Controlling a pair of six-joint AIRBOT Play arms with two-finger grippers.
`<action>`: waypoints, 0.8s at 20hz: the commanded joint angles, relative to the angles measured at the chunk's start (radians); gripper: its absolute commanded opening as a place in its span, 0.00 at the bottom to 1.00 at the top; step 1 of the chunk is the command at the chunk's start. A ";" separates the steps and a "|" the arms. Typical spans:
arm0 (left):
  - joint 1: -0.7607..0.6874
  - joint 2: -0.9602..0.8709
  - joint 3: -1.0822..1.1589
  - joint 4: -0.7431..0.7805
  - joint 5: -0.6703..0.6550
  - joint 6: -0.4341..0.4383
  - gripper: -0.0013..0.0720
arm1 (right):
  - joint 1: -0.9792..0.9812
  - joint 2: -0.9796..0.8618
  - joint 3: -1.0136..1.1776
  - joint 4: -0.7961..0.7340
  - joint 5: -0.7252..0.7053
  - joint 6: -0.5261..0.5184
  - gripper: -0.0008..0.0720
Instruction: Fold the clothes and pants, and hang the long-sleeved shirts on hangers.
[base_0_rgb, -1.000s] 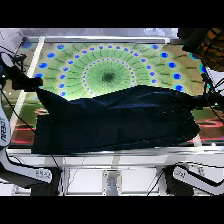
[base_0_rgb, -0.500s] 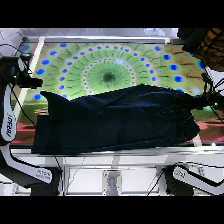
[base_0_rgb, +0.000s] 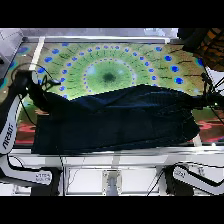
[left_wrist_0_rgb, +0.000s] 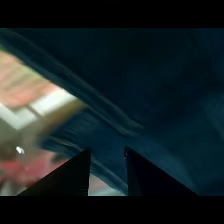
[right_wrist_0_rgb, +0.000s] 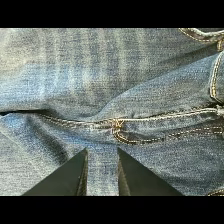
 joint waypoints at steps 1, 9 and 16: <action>-0.014 0.048 -0.151 0.043 -0.014 0.032 0.34 | 0.001 0.000 0.000 0.000 -0.007 -0.011 0.30; -0.058 0.148 -0.189 0.034 0.062 0.073 0.36 | 0.001 0.000 0.000 0.000 -0.012 -0.011 0.30; -0.058 0.146 -0.258 0.034 0.183 0.066 0.59 | 0.001 0.000 -0.002 0.001 -0.013 -0.011 0.30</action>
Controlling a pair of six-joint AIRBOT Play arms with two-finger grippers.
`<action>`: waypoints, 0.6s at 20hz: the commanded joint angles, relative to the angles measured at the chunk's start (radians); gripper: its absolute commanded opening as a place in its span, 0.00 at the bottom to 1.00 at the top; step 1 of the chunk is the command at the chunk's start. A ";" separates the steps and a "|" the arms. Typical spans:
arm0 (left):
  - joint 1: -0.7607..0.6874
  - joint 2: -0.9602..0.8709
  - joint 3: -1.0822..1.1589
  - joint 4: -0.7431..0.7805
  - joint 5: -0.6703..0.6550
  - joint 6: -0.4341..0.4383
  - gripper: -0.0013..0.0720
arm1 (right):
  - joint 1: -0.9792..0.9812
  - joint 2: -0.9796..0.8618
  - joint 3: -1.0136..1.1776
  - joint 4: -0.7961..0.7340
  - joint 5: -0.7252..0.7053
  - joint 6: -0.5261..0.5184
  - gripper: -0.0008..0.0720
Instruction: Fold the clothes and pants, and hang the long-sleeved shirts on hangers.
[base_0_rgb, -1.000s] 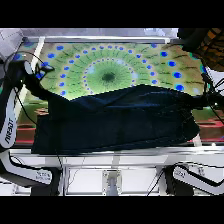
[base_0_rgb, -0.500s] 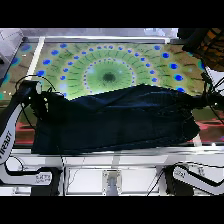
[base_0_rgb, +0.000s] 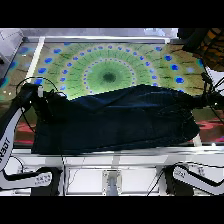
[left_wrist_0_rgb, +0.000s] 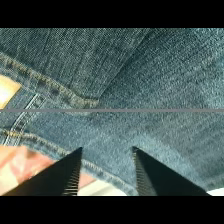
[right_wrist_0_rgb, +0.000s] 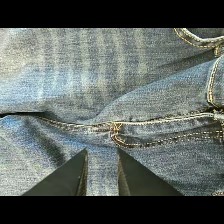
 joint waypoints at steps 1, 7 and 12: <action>-0.001 0.003 -0.037 0.000 0.086 0.001 0.59 | 0.001 0.000 -0.005 0.001 -0.001 0.001 0.30; -0.002 0.002 -0.046 -0.012 0.177 0.017 0.59 | 0.001 0.000 -0.006 0.003 -0.001 0.001 0.30; -0.005 -0.057 -0.046 -0.037 0.172 0.047 0.59 | 0.001 0.000 -0.006 0.003 -0.003 0.001 0.30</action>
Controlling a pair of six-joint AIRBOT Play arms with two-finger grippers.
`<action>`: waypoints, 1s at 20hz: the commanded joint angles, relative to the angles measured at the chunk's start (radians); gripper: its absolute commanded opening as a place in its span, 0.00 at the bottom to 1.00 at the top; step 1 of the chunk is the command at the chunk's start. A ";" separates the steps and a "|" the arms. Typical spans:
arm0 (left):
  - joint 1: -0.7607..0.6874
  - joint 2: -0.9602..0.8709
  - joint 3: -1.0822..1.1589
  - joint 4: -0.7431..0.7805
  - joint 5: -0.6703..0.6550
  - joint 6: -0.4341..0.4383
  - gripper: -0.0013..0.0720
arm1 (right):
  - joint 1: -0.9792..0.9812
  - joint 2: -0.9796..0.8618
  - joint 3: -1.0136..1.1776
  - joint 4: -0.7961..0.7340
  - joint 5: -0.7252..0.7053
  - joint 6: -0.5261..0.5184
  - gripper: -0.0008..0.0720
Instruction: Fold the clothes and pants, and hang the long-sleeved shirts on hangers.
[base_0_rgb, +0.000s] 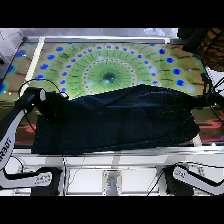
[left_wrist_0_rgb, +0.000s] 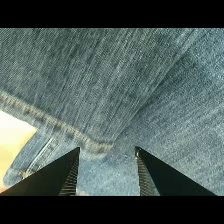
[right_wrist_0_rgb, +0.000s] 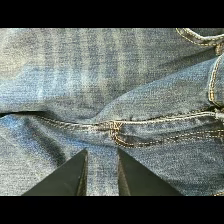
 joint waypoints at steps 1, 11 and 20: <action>-0.006 -0.045 -0.001 -0.009 0.007 0.015 0.59 | 0.001 0.000 0.000 0.001 0.000 0.001 0.30; -0.013 -0.035 0.000 0.190 0.060 -0.122 0.06 | 0.001 0.000 0.000 0.001 0.000 0.002 0.30; -0.037 0.341 0.125 0.216 -0.251 -0.232 0.05 | 0.001 0.000 0.000 0.001 0.002 0.002 0.30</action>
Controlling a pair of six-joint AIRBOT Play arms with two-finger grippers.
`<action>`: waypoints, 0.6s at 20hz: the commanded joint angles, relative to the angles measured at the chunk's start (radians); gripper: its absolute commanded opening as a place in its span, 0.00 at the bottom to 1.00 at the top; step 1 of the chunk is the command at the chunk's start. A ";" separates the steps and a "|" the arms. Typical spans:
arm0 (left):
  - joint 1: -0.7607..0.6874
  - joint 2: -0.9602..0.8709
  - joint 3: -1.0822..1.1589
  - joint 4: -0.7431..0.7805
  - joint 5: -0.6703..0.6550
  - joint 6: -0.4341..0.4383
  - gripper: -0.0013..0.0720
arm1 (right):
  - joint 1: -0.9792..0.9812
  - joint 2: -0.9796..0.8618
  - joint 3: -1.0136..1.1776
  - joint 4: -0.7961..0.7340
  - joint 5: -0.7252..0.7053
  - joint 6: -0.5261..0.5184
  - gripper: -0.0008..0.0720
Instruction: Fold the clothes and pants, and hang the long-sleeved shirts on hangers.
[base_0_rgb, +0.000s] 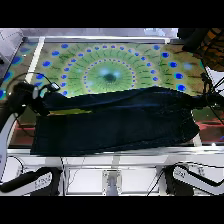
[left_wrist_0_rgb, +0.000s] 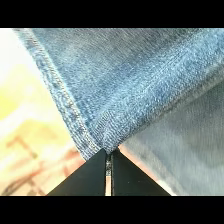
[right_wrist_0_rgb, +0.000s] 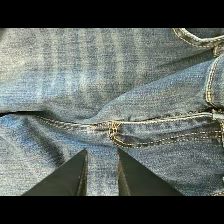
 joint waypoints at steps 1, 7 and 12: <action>-0.021 0.149 0.103 -0.014 -0.236 -0.035 0.05 | 0.001 0.000 -0.001 0.000 0.002 0.000 0.30; -0.087 0.165 0.356 -0.105 -0.416 -0.187 0.05 | 0.001 0.000 -0.001 0.000 0.003 0.000 0.30; -0.085 0.074 0.409 -0.103 -0.476 -0.329 0.05 | 0.001 0.000 -0.001 -0.001 0.002 0.000 0.30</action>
